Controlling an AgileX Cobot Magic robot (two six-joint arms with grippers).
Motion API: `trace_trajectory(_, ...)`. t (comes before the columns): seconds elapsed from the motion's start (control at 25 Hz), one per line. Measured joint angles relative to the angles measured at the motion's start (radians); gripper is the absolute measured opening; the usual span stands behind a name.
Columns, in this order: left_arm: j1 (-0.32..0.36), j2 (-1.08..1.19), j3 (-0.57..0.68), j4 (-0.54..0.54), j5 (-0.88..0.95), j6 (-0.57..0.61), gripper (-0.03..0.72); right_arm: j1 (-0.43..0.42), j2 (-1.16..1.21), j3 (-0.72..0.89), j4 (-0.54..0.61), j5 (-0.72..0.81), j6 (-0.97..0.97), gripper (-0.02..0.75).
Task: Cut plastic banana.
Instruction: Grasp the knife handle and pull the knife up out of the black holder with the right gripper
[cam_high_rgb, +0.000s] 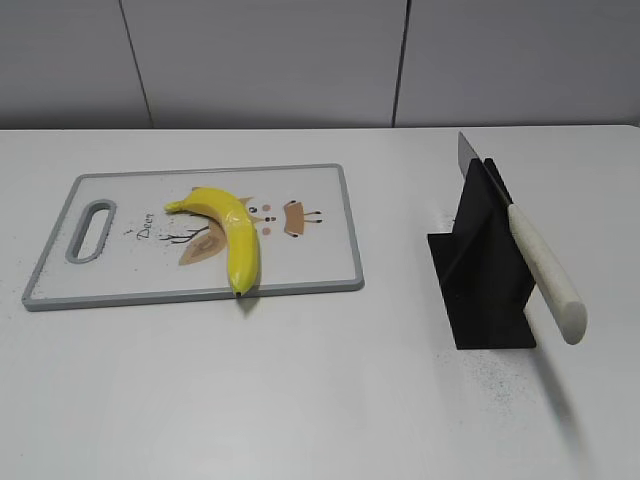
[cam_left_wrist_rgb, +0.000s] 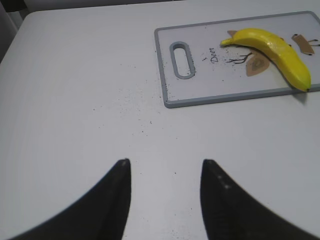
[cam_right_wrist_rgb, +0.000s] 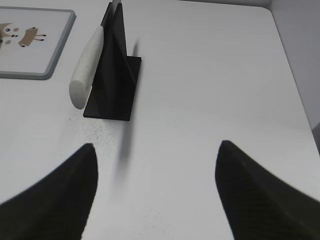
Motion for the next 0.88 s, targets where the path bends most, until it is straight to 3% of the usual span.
trace_trajectory(0.16,0.000,0.000,0.000,0.000,0.000,0.000,0.445,0.000,0.000,0.000,0.000,0.000,0.000,0.582)
trace_trajectory(0.4,0.000,0.000,0.000,0.000,0.000,0.000,0.532,0.000,0.000,0.000,0.003,0.000,0.000,0.582)
trace_trajectory(0.6,0.000,0.000,0.000,0.000,0.000,0.000,0.549,0.000,0.002,0.000,0.008,-0.001,0.000,0.577)
trace_trajectory(0.88,0.000,0.000,0.000,0.000,0.000,0.000,0.550,0.000,0.232,-0.091,0.014,0.002,0.000,0.559)
